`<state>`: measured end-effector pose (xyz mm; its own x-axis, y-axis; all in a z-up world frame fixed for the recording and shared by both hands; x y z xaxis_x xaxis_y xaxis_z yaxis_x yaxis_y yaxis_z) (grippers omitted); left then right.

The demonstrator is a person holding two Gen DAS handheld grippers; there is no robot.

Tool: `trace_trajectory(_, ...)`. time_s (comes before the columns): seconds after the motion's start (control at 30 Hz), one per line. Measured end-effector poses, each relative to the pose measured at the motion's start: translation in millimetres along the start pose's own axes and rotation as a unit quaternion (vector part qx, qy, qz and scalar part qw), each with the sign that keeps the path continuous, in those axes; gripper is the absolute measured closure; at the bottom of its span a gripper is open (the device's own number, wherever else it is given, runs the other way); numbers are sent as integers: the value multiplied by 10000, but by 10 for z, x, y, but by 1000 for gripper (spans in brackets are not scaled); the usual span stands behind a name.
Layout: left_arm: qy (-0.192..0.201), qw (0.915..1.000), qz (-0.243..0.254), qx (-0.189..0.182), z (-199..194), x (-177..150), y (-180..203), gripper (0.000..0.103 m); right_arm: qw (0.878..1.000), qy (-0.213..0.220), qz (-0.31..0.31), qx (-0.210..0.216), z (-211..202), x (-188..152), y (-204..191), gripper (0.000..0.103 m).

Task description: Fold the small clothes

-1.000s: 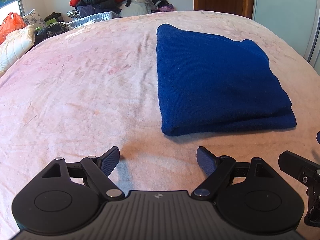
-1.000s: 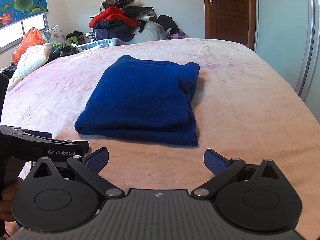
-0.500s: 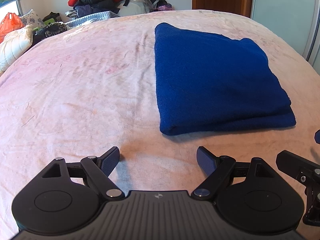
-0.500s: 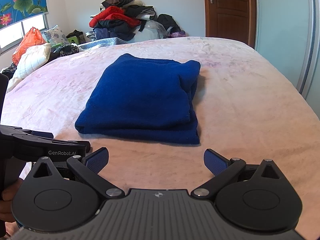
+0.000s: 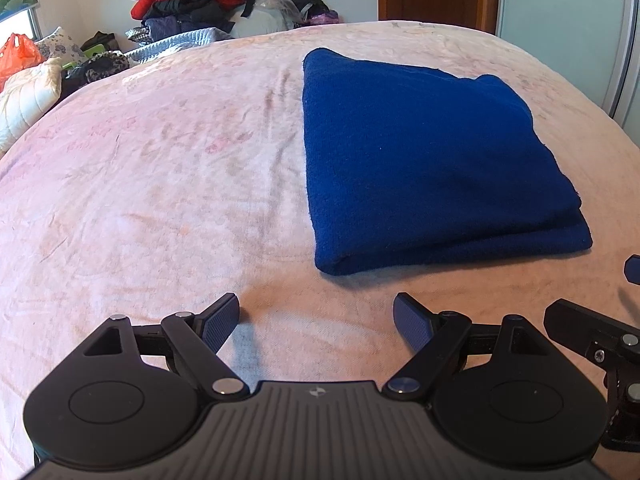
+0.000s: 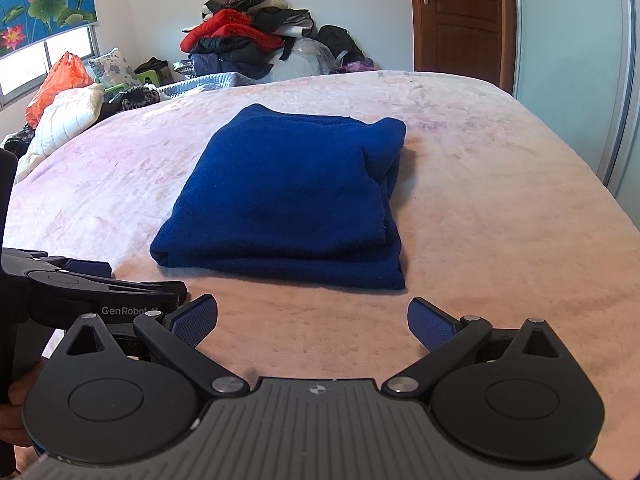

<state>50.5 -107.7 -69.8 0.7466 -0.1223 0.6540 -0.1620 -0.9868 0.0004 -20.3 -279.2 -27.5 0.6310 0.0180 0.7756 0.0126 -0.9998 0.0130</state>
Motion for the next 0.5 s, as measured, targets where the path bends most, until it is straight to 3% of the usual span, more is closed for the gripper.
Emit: trace_trajectory(0.5,-36,10000,14,-38,13,9,3,18,10000,15,14,7,9,5,19,1)
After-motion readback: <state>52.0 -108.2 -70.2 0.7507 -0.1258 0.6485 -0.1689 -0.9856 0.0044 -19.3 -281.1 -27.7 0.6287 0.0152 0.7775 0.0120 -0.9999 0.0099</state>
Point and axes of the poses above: each gripper's, at about its wrist camera, not at the fingertips, and z roughly the way its jaws point, y to its right, x to its top, the point moved 6 cm from there along z, roughly the way its jaws point, and after that the axes turned 8 degrees about -z, right-handed, at the moved point
